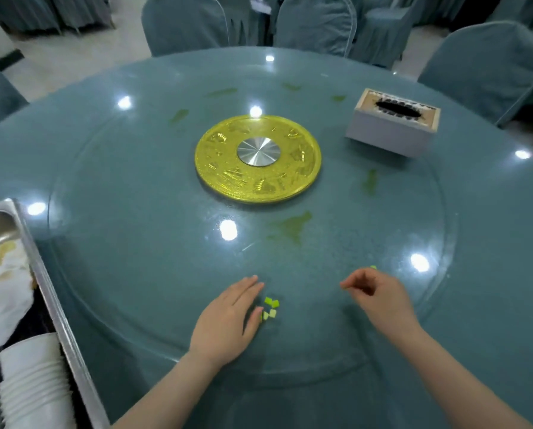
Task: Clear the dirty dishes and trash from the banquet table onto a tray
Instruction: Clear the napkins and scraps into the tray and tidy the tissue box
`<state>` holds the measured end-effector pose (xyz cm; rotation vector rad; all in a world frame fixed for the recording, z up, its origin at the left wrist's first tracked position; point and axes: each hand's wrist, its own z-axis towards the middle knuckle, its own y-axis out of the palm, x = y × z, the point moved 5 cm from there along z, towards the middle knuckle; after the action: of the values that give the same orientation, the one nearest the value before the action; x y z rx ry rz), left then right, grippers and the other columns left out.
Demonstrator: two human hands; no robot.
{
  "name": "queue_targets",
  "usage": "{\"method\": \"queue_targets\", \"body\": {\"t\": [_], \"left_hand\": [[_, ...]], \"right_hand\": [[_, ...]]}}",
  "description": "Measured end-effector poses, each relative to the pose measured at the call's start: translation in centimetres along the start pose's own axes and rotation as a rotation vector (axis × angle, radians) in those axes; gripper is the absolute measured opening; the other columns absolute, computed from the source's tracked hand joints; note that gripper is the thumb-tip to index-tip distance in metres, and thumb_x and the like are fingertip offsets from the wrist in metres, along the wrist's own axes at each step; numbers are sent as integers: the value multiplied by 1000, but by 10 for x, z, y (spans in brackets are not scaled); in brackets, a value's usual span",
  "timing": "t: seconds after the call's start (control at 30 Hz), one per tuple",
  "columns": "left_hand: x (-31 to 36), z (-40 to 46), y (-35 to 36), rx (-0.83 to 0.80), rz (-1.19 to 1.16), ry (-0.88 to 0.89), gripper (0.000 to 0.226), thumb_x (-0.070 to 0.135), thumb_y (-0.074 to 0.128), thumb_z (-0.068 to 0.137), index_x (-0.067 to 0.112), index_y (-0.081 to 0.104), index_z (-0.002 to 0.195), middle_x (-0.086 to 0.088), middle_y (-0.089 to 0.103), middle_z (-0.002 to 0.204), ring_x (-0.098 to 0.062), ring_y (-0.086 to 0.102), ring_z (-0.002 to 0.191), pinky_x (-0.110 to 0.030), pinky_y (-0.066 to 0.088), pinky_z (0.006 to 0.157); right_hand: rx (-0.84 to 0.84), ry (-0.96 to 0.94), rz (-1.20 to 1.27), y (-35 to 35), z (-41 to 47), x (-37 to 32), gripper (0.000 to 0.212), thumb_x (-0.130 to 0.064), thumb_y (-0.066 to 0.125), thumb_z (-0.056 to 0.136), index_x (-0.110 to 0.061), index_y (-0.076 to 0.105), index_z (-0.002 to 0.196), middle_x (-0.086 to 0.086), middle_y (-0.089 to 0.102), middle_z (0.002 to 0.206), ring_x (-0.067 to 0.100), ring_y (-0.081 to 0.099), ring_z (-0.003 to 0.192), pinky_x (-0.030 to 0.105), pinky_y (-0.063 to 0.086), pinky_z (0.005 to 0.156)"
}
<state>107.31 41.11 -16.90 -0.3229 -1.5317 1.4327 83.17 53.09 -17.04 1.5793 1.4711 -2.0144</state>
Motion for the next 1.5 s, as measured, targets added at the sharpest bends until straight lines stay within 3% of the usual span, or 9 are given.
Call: {"method": "queue_targets", "body": {"t": [0.27,0.33,0.43,0.7,0.9,1.1,1.23,1.4,1.5], "left_hand": [[40,-1,24,-178,124,347,50,35,51,85,9,62,126,-7,58,134,-22,58,121,-36,46,101],[41,2,25,-149,122,302,52,35,51,85,8,60,129,-8,54,138,-23,54,125,-37,45,103],[42,3,22,-83,92,230,53,32,50,86,6,57,131,-8,52,140,-25,50,129,-36,36,107],[13,-7,10,89,-222,-309,52,27,59,92,19,43,142,15,29,148,-7,23,142,-12,10,112],[-3,-40,3,72,-108,-520,55,35,78,75,25,60,126,8,45,102,-14,54,95,-24,43,82],[-18,-31,-10,-7,-51,-607,57,40,78,73,27,59,125,8,50,83,-11,49,75,-25,39,72],[-19,-25,-11,-26,-44,-601,51,40,77,75,26,61,122,8,58,80,-10,51,74,-25,41,75],[6,-14,9,-109,-73,-460,64,48,76,73,27,54,129,10,49,94,-12,57,85,-22,41,79],[14,-7,17,-152,13,-413,62,52,69,78,27,49,130,5,49,111,-17,57,99,-23,39,79]], "right_hand": [[53,-151,-114,-21,-3,1,33,-4,78,74,-34,64,79,-18,68,88,8,63,89,20,43,81],[168,-179,-255,-37,2,13,27,-6,72,81,-21,68,103,-3,65,117,23,55,118,29,37,101],[8,14,-470,-33,9,39,57,-28,55,95,-9,35,144,7,23,157,22,11,147,36,9,118],[-191,-280,-535,43,-8,-1,64,-41,38,99,-10,17,151,2,11,160,14,-1,147,24,-12,114],[-249,-413,-322,89,-35,-41,50,-26,45,99,-2,36,142,6,33,150,13,13,146,15,-11,112],[-341,-480,-243,109,-35,-65,48,-9,42,97,-3,32,144,6,27,153,15,11,147,8,-1,111],[-486,-585,-369,120,-22,-72,48,-6,38,97,-5,34,145,4,25,155,18,13,146,12,-1,112],[-471,-708,-407,92,-25,-64,42,7,51,84,-2,60,124,11,60,126,30,54,116,30,41,103],[-365,-759,-482,86,-37,-59,33,-10,65,84,-5,65,116,10,65,109,30,62,98,34,52,87]]}}
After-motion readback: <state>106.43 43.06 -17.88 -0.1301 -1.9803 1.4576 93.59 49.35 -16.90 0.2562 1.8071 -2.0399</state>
